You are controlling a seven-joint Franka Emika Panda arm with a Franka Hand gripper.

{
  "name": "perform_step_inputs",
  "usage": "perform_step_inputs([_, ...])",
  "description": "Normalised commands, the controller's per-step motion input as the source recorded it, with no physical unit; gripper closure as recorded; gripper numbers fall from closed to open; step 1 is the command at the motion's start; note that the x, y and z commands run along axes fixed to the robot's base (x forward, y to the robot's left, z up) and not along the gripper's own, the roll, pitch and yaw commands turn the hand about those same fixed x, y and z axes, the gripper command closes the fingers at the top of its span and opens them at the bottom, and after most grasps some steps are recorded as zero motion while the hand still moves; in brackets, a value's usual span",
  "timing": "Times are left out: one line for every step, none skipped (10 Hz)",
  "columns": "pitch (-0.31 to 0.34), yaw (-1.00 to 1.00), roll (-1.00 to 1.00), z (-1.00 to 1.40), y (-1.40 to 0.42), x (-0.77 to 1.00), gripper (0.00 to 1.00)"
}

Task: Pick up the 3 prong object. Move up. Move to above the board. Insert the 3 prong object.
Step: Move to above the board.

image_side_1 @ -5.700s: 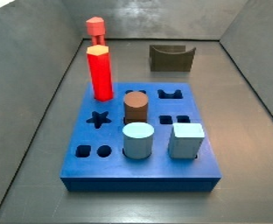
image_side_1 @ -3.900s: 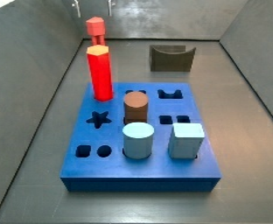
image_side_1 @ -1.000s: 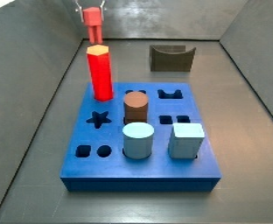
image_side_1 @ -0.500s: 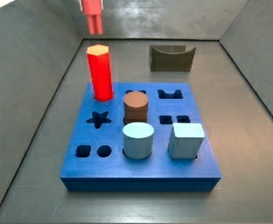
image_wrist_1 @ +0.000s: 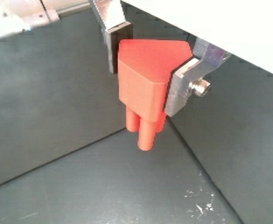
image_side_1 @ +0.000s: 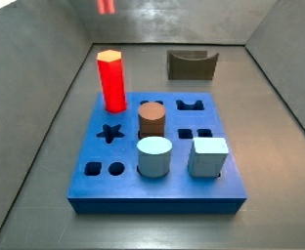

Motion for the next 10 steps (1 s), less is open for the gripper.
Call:
perform_step_inputs([0.056,-0.03,-0.12,1.00,0.10,0.05,1.00])
perform_step_inputs([0.059,-0.03,-0.07,1.00,0.10,0.04,1.00])
perform_step_inputs([0.059,-0.03,-0.06,1.00,0.10,0.03,1.00])
perform_step_inputs([0.062,-0.02,-0.03,0.92,0.08,0.02,1.00])
perform_step_inputs([0.065,-0.02,-0.01,0.71,0.05,0.00,1.00])
perform_step_inputs([0.068,-0.02,0.00,0.56,0.03,0.00,1.00])
perform_step_inputs([0.070,-0.01,0.01,0.46,0.02,0.00,1.00])
perform_step_inputs([0.076,-0.01,0.03,0.26,0.01,0.00,1.00])
perform_step_inputs([0.261,-1.00,0.40,0.06,-1.00,0.33,1.00])
perform_step_inputs([0.266,-1.00,0.42,0.05,-1.00,0.33,1.00])
